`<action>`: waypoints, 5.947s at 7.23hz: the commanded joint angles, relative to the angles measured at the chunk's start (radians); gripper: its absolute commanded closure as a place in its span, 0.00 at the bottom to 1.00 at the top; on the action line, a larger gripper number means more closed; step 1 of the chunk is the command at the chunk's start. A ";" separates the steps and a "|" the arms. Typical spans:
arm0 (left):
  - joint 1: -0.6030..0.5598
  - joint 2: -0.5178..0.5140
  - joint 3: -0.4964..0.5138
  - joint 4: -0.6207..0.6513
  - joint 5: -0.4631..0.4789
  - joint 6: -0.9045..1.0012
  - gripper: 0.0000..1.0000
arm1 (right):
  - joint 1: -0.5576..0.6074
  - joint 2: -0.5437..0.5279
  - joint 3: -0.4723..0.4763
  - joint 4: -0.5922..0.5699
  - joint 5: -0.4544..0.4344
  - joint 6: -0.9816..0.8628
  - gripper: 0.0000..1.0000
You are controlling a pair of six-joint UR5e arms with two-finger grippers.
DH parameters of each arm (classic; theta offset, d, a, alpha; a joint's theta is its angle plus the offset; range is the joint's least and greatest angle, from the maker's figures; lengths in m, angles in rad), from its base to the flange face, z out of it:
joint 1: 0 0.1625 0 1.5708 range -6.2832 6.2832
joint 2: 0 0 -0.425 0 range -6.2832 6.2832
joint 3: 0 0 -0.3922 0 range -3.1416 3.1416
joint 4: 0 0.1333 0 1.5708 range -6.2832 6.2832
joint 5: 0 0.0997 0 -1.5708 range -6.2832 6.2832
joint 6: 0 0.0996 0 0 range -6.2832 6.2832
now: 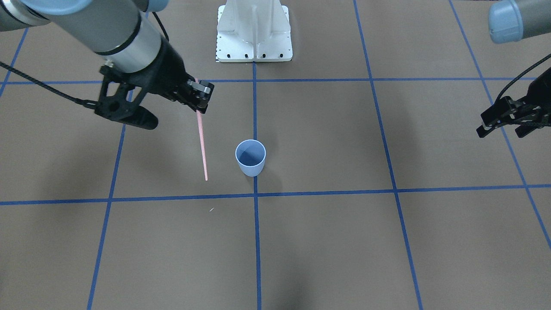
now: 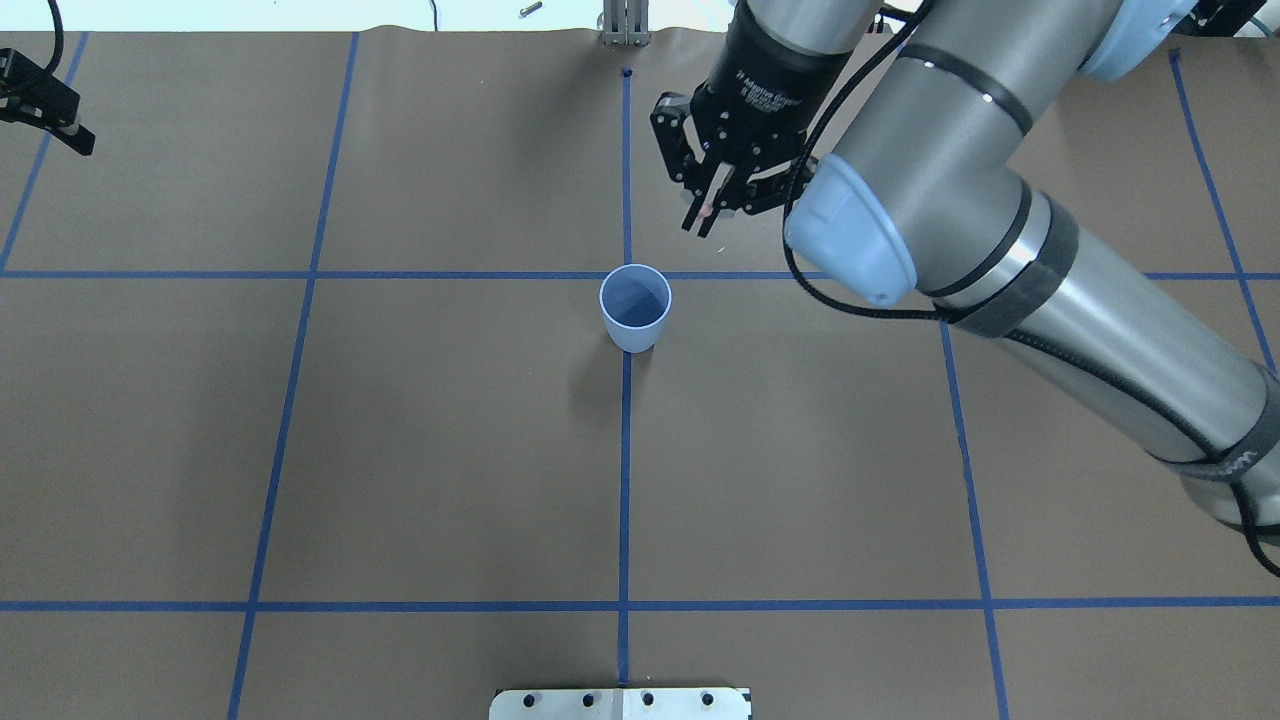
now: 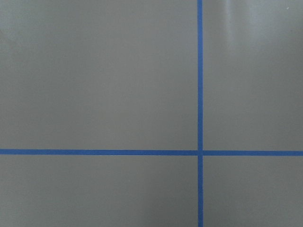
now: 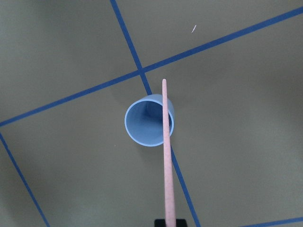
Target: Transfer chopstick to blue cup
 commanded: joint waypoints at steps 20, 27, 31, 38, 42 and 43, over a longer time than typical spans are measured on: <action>-0.001 0.006 0.038 -0.039 0.000 -0.001 0.01 | 0.036 -0.216 0.064 0.245 -0.179 -0.169 0.00; -0.134 0.204 -0.040 -0.078 0.013 0.273 0.01 | 0.697 -0.829 0.074 0.148 -0.066 -1.382 0.00; -0.222 0.291 0.079 -0.087 0.011 0.311 0.01 | 0.727 -0.863 -0.010 0.160 -0.089 -1.381 0.00; -0.286 0.299 0.181 -0.085 0.010 0.444 0.01 | 0.759 -0.869 -0.059 0.153 -0.090 -1.367 0.00; -0.286 0.304 0.196 -0.105 0.010 0.444 0.01 | 0.759 -0.869 -0.058 0.150 -0.089 -1.367 0.00; -0.286 0.304 0.196 -0.105 0.010 0.444 0.01 | 0.759 -0.869 -0.058 0.150 -0.089 -1.367 0.00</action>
